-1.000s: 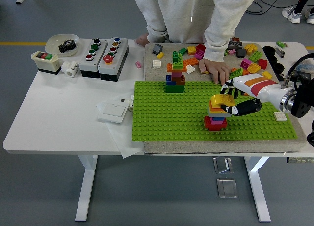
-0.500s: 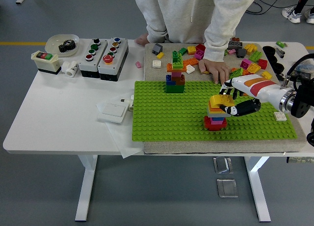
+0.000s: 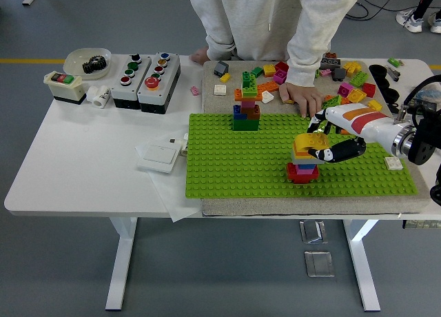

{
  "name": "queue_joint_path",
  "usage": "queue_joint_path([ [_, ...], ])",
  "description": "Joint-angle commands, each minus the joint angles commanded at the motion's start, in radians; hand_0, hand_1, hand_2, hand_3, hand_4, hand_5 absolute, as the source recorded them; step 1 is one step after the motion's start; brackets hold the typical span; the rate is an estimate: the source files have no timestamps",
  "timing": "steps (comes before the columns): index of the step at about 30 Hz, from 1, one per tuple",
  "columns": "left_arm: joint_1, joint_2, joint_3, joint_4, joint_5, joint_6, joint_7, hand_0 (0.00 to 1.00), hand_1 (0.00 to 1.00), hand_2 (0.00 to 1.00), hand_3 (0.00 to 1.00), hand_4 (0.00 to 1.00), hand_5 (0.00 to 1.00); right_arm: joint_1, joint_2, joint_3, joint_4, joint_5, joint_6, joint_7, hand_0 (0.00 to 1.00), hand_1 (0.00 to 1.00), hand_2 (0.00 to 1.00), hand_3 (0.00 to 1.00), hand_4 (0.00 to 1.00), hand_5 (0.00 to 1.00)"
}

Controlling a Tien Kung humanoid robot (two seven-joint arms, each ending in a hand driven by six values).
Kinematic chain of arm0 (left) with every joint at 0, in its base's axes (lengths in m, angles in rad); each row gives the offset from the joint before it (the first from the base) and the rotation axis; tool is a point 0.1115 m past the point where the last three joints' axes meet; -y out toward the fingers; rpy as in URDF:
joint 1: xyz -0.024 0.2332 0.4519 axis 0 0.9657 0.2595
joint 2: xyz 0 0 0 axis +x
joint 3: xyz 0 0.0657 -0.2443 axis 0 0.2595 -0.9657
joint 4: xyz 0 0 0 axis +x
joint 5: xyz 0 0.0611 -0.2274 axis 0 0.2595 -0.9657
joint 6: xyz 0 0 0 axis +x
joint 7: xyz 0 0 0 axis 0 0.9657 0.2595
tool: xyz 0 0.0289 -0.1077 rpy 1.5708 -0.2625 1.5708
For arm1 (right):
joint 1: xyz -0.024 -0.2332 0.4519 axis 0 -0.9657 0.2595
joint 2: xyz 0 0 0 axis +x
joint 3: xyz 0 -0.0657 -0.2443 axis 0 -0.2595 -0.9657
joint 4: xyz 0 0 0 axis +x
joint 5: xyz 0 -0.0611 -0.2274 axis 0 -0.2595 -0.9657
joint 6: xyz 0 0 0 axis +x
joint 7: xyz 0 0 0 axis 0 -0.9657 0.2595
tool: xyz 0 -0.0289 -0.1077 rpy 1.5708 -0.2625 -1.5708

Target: Pick up the brick,pile it on top of brick,press brick,pick up the brick,pile it on top of brick,press brick

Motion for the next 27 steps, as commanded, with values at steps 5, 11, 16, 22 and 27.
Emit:
queue_joint_path([
  [5, -0.002, 0.0, 0.001, 0.0, -0.002, 0.0, -0.001, 0.785, 0.73, 0.641, 0.558, 0.583, 0.601, 0.0, -0.001, 0.004, 0.0, 0.003, -0.004, 0.001, 0.456, 0.573, 0.7, 0.604, 0.774, 0.364],
  [11, -0.004, 0.001, 0.0, 0.0, -0.003, 0.0, -0.001, 0.784, 0.729, 0.641, 0.558, 0.583, 0.601, 0.002, -0.002, 0.005, 0.004, 0.005, -0.002, 0.0, 0.452, 0.577, 0.71, 0.607, 0.793, 0.37],
  [16, -0.005, 0.001, -0.001, 0.0, -0.003, 0.0, -0.001, 0.784, 0.729, 0.638, 0.558, 0.583, 0.601, 0.001, -0.003, 0.008, 0.008, 0.006, -0.001, -0.001, 0.449, 0.581, 0.71, 0.611, 0.809, 0.375],
  [22, -0.004, 0.0, -0.003, 0.0, -0.001, 0.001, -0.002, 0.784, 0.729, 0.639, 0.558, 0.583, 0.602, -0.017, -0.015, 0.039, 0.051, 0.001, 0.001, -0.008, 0.501, 0.606, 0.728, 0.709, 0.833, 0.391],
  [27, -0.005, 0.0, -0.006, 0.0, 0.004, 0.0, -0.001, 0.784, 0.729, 0.639, 0.558, 0.583, 0.602, -0.041, -0.026, 0.08, 0.092, -0.017, -0.018, -0.007, 0.501, 0.606, 0.728, 0.709, 0.833, 0.391],
])
